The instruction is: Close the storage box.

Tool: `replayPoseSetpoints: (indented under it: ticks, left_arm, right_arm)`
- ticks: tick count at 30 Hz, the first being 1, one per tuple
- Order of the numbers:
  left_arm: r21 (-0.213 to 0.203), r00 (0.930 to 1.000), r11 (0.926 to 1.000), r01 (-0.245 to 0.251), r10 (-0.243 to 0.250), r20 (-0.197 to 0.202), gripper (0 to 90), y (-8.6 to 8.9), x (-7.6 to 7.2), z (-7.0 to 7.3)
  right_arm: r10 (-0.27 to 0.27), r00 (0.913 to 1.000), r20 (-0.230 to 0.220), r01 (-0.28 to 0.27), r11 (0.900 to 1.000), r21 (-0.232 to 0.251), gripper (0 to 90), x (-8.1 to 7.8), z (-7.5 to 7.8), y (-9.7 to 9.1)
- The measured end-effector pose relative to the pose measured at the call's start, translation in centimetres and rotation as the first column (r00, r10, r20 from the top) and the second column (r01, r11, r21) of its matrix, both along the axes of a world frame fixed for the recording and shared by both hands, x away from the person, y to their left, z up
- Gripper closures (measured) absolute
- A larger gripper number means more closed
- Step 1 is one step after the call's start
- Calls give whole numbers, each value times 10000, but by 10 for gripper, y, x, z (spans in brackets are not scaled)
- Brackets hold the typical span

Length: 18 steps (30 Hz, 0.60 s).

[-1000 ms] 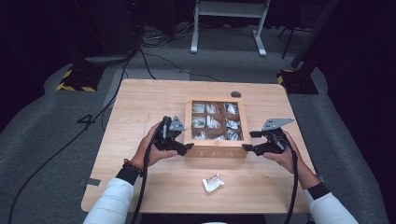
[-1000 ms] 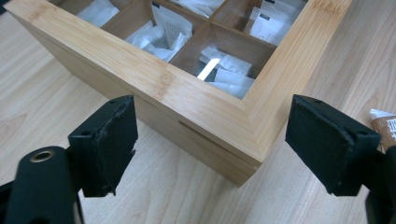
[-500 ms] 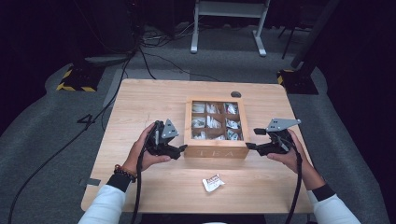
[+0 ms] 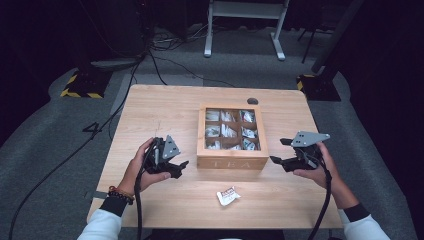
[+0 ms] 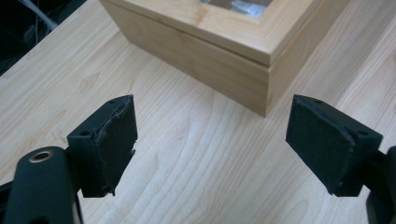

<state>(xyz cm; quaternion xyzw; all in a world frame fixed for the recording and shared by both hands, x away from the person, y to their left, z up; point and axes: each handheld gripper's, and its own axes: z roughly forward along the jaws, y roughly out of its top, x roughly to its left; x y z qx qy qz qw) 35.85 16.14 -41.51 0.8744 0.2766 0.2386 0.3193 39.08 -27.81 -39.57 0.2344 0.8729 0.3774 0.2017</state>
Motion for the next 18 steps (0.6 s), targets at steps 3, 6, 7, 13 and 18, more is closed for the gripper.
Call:
replayPoseSetpoints:
  ticks: [3, 6, 7, 13, 18]
  left_arm:
    - [248, 9999, 9996, -109, 107, 57, 170, 5, -5, -2]
    - [364, 9997, 9990, -246, 242, 105, 171, 11, -10, -4]
    - [470, 9996, 9985, -268, 262, 142, 172, 12, -11, -4]
    - [637, 9980, 9960, -625, 621, 80, 174, 24, -20, -13]
    - [702, 9964, 9939, -847, 845, 56, 172, 32, -27, -21]
  right_arm:
    - [-71, 9999, 131, 73, 9999, -98, 260, -4, 0, -4]
    - [-169, 9997, 181, 171, 9997, -145, 260, -8, -1, -8]
    - [-192, 9997, 181, 196, 9996, -205, 259, -9, -1, -10]
    - [-470, 9987, 189, 476, 9983, -323, 256, -15, -9, -21]
    - [-760, 9970, 116, 764, 9963, -404, 258, -21, -18, -33]
